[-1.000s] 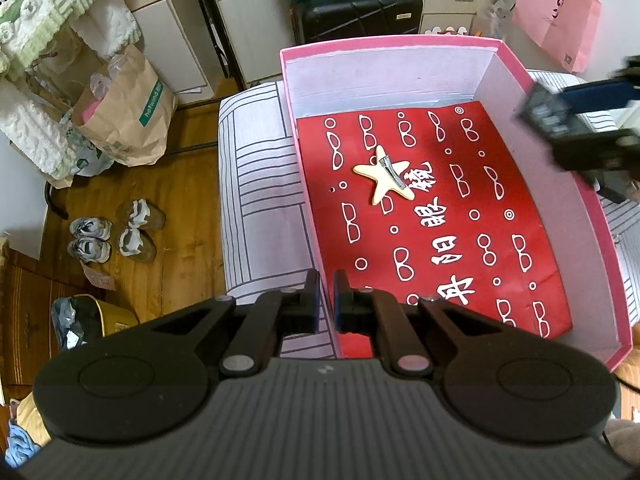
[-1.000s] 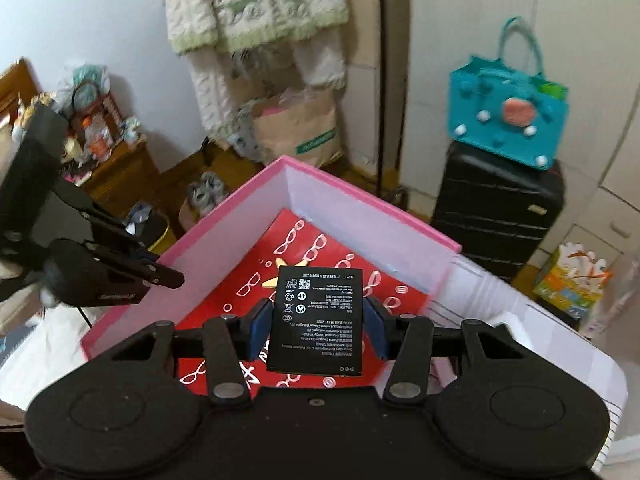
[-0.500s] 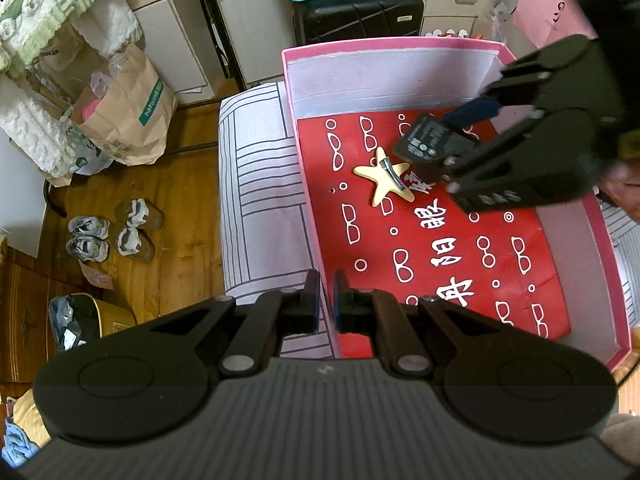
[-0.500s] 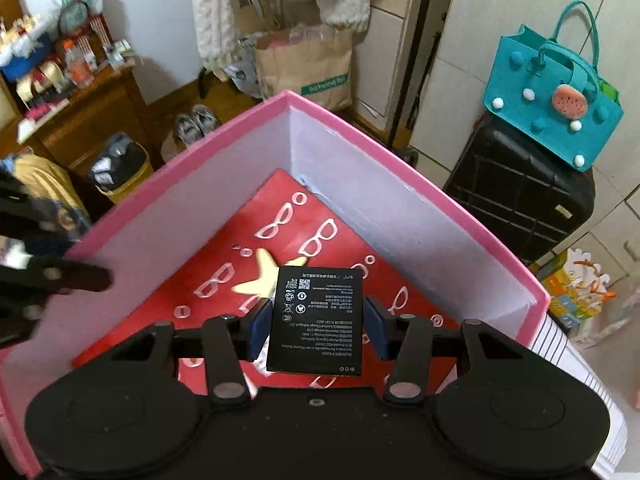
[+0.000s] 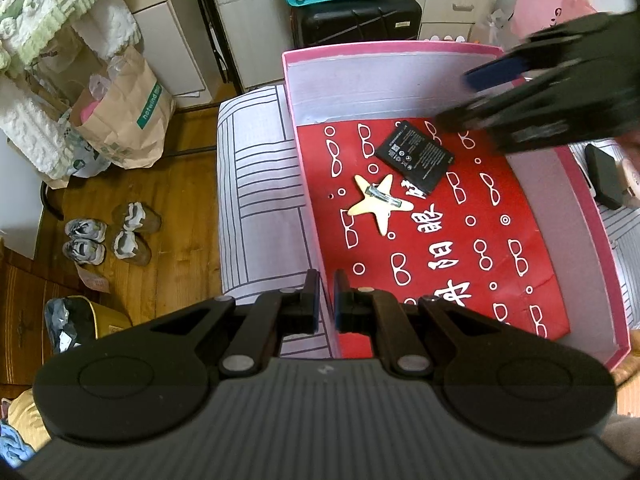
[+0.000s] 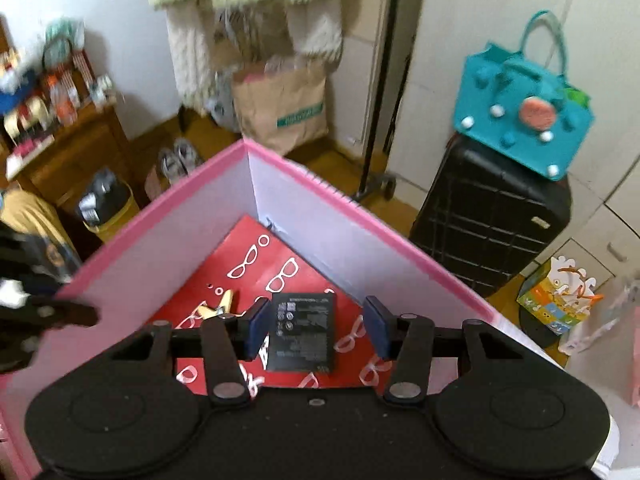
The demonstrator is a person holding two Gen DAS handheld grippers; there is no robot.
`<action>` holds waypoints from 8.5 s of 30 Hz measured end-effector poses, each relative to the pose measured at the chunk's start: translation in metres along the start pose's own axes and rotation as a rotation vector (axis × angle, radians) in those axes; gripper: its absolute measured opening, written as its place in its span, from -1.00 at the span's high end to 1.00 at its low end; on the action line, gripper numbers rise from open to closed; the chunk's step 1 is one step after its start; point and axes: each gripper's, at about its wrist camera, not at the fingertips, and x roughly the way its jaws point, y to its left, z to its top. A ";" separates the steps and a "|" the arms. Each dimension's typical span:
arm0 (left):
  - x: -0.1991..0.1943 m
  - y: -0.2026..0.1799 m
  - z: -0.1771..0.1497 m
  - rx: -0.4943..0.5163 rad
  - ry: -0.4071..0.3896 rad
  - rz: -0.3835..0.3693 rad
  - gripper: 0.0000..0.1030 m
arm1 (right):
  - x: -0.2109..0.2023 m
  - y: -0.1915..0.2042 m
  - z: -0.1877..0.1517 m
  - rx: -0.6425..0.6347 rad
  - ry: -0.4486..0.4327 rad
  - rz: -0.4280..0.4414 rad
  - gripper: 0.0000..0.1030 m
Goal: Organize rigid objects
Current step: 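Carry the black battery into the pink box and release it, then grasp the black power bank with the right gripper, then carry the black power bank into the pink box and release it, then grasp the white pocket wifi router with the right gripper, then carry the white wifi router into the pink box and release it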
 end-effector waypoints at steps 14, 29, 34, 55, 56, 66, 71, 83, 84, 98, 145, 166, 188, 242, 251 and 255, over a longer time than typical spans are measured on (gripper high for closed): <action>0.001 -0.004 -0.005 0.042 -0.015 0.018 0.88 | -0.139 -0.063 -0.146 0.247 -0.121 -0.094 -0.16; 0.010 -0.009 -0.008 0.041 -0.004 0.033 0.88 | -0.108 -0.138 -0.262 0.584 -0.092 -0.186 -0.48; 0.011 -0.009 -0.009 0.033 -0.011 0.029 0.88 | -0.082 -0.166 -0.276 0.667 -0.066 -0.209 -0.48; 0.010 -0.008 -0.011 0.047 -0.016 0.030 0.88 | -0.047 -0.162 -0.243 0.669 0.017 -0.154 -0.23; 0.010 -0.008 -0.011 0.048 -0.015 0.030 0.87 | -0.044 -0.164 -0.242 0.681 0.023 -0.155 -0.25; 0.011 -0.010 -0.012 0.064 -0.022 0.028 0.86 | -0.024 -0.164 -0.218 0.611 0.033 -0.208 -0.39; 0.011 -0.009 -0.012 0.058 -0.020 0.021 0.86 | -0.015 -0.182 -0.211 0.618 0.065 -0.207 -0.39; 0.010 -0.008 -0.012 0.057 -0.026 0.013 0.86 | -0.010 -0.162 -0.205 0.512 0.098 -0.284 -0.47; 0.010 -0.008 -0.012 0.057 -0.027 0.014 0.86 | -0.010 -0.163 -0.206 0.514 0.092 -0.281 -0.40; 0.011 -0.004 -0.014 0.044 -0.034 0.000 0.85 | -0.081 -0.117 -0.181 0.315 -0.036 -0.259 -0.31; 0.011 0.002 -0.018 0.061 -0.065 -0.035 0.82 | -0.005 0.042 -0.024 -0.231 0.029 -0.247 -0.34; 0.010 -0.002 -0.019 0.084 -0.060 -0.022 0.81 | -0.088 -0.089 -0.178 0.330 -0.082 -0.064 -0.53; 0.017 -0.008 -0.022 0.068 -0.031 0.015 0.81 | -0.004 -0.149 -0.181 0.353 -0.136 0.159 -0.55; 0.015 -0.007 -0.028 0.032 -0.043 -0.020 0.81 | 0.002 -0.129 -0.181 -0.034 -0.042 0.212 -0.71; 0.015 -0.006 -0.029 0.042 -0.048 -0.016 0.81 | -0.005 -0.134 -0.182 0.024 -0.023 0.274 -0.26; 0.016 -0.007 -0.028 0.043 -0.044 -0.009 0.81 | -0.016 -0.125 -0.181 0.034 -0.038 0.218 -0.26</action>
